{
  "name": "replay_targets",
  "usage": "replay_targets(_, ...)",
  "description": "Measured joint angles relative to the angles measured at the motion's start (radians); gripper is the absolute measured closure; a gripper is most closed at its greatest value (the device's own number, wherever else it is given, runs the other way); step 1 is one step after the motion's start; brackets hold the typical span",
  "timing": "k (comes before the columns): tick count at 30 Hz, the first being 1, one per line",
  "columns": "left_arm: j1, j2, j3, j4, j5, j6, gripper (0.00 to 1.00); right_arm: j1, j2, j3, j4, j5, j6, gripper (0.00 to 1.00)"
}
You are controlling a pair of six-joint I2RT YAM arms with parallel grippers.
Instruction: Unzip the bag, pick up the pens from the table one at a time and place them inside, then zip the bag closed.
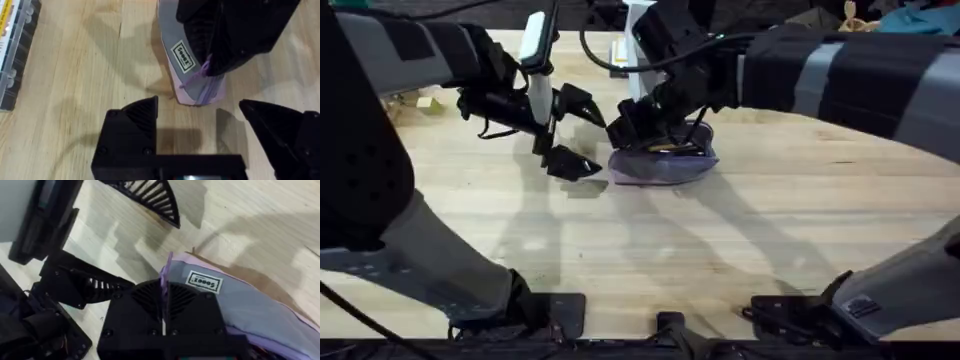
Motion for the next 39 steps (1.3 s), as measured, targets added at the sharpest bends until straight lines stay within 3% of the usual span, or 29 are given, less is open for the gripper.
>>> replay_targets(8, 0.0, 0.0, 0.0, -0.013, 0.0, 0.0, 0.008, -0.003, -0.01, 0.0, -0.001, 0.0, 0.0, 0.969)
replay_targets(20, -0.001, 0.0, 0.0, -0.118, 0.041, -0.008, 0.007, -0.006, -0.01, 0.0, -0.002, -0.001, -0.02, 0.969)
replay_targets(31, -0.048, 0.0, 0.0, -0.106, 0.045, -0.032, 0.007, -0.006, -0.01, 0.0, -0.002, -0.001, -0.023, 0.97)
replay_targets(39, -0.053, 0.028, 0.001, -0.103, 0.048, -0.047, 0.006, -0.006, -0.01, 0.0, -0.002, -0.001, -0.023, 0.97)
